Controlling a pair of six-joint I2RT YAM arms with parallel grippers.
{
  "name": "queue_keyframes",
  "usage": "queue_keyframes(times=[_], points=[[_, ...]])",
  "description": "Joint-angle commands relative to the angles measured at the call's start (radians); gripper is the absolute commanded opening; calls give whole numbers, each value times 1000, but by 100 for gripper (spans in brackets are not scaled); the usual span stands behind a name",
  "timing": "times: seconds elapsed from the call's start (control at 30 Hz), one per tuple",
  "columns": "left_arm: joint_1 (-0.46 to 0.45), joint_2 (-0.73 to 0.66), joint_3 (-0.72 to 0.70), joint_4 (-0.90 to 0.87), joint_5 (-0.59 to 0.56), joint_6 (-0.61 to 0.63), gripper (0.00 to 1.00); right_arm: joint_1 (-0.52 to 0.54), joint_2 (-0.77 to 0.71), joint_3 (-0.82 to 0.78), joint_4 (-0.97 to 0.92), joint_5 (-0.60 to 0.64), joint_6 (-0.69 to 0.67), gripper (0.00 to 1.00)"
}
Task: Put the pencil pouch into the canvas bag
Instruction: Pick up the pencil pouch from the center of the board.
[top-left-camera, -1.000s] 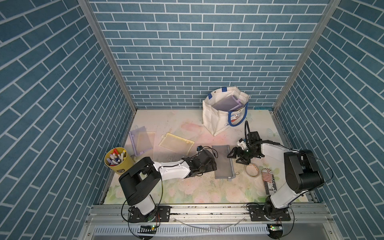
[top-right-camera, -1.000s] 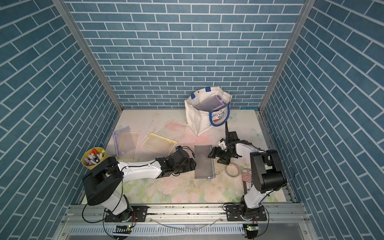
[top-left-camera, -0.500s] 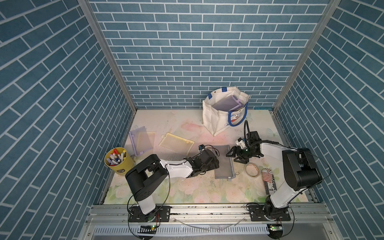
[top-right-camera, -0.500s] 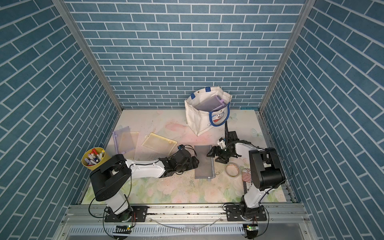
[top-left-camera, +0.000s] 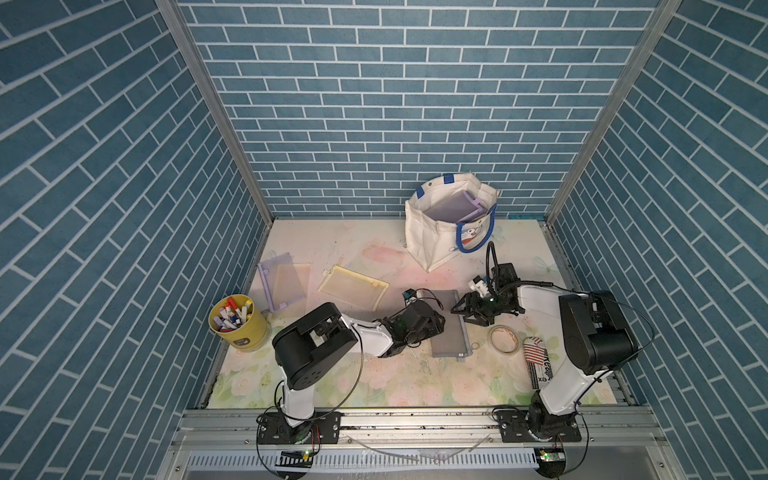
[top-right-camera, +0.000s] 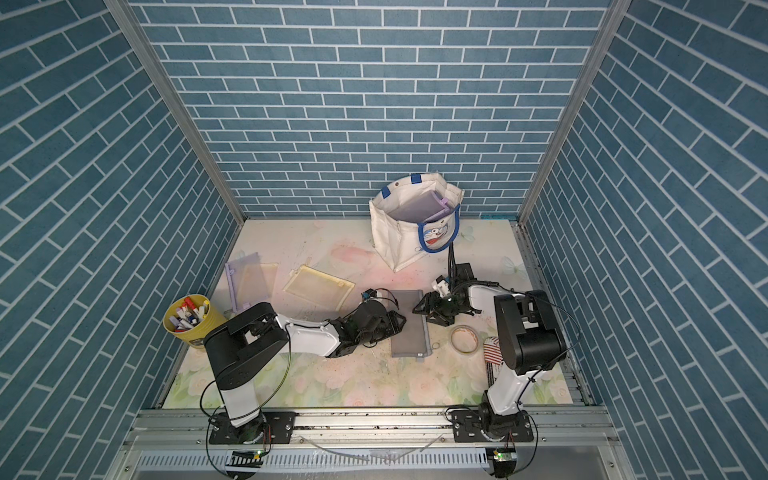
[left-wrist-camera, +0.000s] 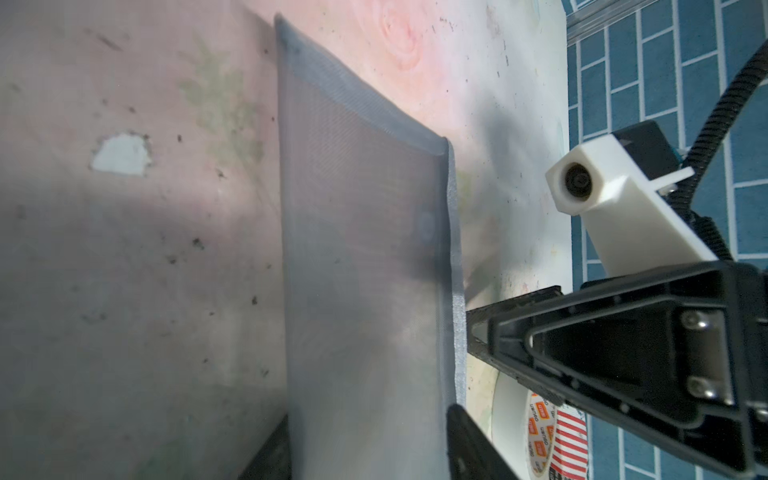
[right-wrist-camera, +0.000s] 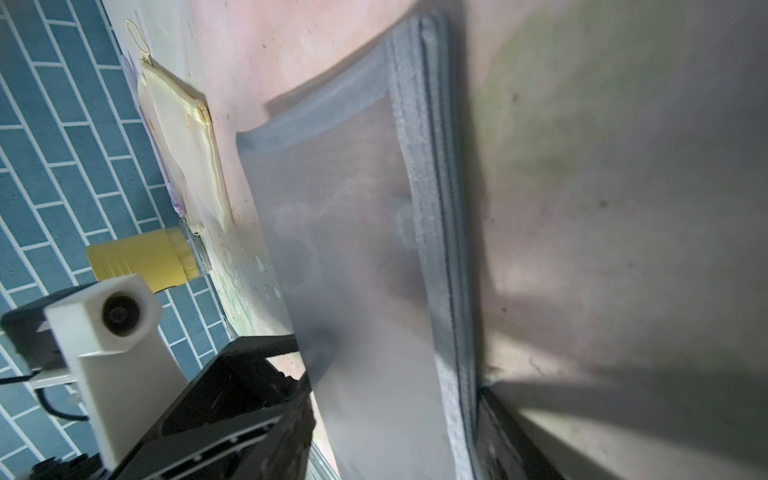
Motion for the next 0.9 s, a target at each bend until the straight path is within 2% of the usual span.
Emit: queue_keyframes(times=[0.0,0.1,0.2,0.23,0.27,0.4,0.53,0.7,0.8,0.87], points=[[-8,36,-60,-4,1,-34,43,7,48,-44,-35,60,4,59],[-9,25,-66,11,-4,-26,31,7,45,-41,-34,50,5,58],[-11,5,-79,26,-12,-21,12,9,25,-33,-44,42,5,58],[-10,-13,-94,48,-17,-20,2,9,8,-28,-55,36,4,59],[-10,-36,-102,74,-26,-19,0,9,-11,-20,-74,28,0,61],[-10,-174,-179,100,-50,40,0,9,-123,19,-155,-12,-9,68],[-8,-380,-195,-26,-67,145,0,9,-248,32,-142,-109,49,75],[-4,-602,-162,-187,-67,266,0,9,-360,36,18,-230,181,78],[7,-703,-145,-223,-48,321,0,9,-391,30,172,-304,289,78],[13,-754,-117,-261,-31,359,0,8,-410,12,350,-352,401,79]])
